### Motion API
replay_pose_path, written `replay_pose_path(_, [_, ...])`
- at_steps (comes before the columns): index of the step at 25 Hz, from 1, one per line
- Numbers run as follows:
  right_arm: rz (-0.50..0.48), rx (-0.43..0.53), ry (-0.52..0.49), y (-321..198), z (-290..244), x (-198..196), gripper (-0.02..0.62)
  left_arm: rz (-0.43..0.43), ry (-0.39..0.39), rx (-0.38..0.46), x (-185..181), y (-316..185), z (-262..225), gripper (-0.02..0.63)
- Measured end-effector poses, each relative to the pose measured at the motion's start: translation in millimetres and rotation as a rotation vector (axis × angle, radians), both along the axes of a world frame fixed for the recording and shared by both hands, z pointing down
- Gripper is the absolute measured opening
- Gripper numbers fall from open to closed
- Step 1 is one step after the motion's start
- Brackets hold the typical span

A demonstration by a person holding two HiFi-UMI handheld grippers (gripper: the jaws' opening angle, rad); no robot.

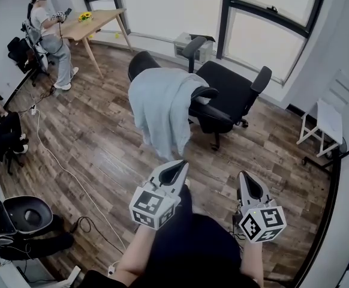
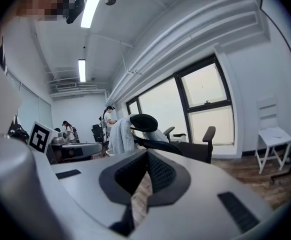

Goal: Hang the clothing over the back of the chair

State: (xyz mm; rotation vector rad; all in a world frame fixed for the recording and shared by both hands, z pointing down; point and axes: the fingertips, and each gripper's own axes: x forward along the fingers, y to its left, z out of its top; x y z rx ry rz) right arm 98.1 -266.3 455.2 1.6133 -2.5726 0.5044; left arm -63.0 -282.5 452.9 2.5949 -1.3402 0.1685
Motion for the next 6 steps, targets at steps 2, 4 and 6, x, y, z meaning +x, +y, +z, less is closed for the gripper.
replay_pose_path(2, [-0.003,-0.005,-0.003,0.9,2.0,-0.2,0.000,0.004,0.001,-0.004,1.4,1.3,2.5,0.008])
replay_pose_path(4, [-0.005,-0.011,-0.011,1.9,4.3,0.1,0.000,0.007,-0.001,-0.012,3.0,2.9,5.8,0.008])
replay_pose_path(6, [-0.006,-0.019,-0.023,3.1,6.5,0.4,0.000,0.009,-0.003,-0.022,4.3,4.7,9.2,0.007])
